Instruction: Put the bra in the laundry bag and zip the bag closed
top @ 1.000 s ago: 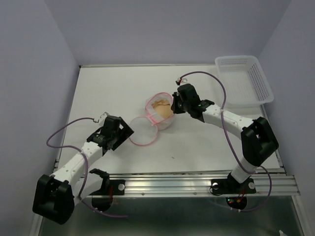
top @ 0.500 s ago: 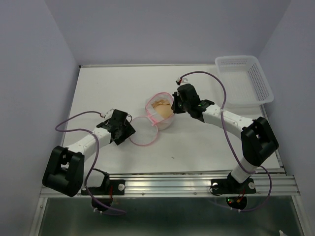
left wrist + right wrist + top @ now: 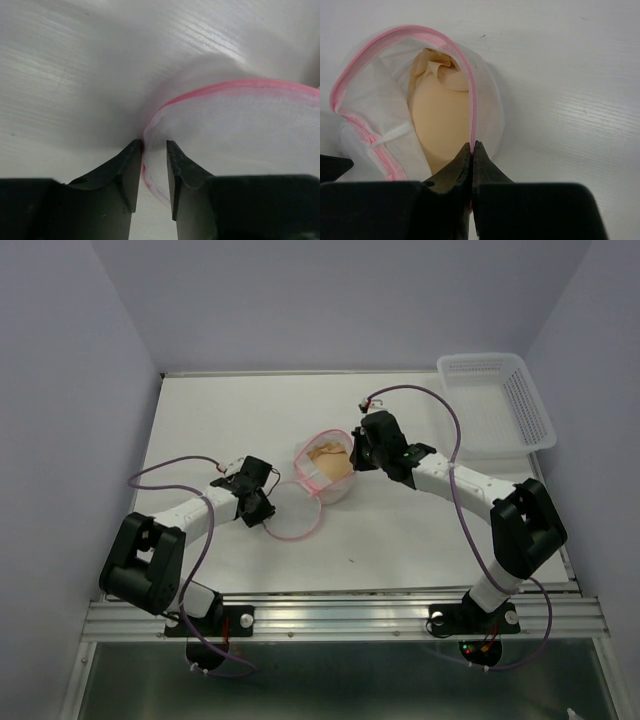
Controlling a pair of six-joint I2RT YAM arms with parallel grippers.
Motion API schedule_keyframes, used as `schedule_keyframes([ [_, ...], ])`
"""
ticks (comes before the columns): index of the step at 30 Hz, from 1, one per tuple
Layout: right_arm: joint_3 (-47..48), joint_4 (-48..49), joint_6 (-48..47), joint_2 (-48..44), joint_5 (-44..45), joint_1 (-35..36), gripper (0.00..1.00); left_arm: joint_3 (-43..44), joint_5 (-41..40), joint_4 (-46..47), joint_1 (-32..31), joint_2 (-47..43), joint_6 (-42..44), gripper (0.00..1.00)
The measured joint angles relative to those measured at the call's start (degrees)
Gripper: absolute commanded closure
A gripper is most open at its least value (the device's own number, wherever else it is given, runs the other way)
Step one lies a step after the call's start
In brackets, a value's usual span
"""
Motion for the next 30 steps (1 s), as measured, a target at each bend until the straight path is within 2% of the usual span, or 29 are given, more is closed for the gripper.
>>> schedule_keyframes([
  [1,0.0,0.0,0.0,-0.1,0.0,0.0,0.97,0.0,0.1,0.0,-0.2,0.2,0.1,0.95],
  [2,-0.3,0.0,0.0,-0.3,0.1,0.0,0.97,0.0,0.1,0.0,-0.5,0.4,0.0,1.0],
  [10,-0.6,0.0,0.0,-0.9,0.1,0.0,0.96,0.2,0.7,-1.0,-1.2,-1.5,1.5,1.0],
  [14,-0.6,-0.2,-0.4,-0.9,-0.5,0.0,0.96,2.6,2.3,-3.8,-1.6,-8.9,3.3,1.0],
  [19,-0.6,-0.2,-1.6,-0.9,-2.8,0.0,0.96,10.3,5.3,-5.5,-1.7,-16.4,5.7,1.0],
  [30,-2.9,1.4,-6.6,-4.6,-6.3,0.0,0.96,26.9,9.2,-14.0,-1.9,-11.7,8.0,1.0],
])
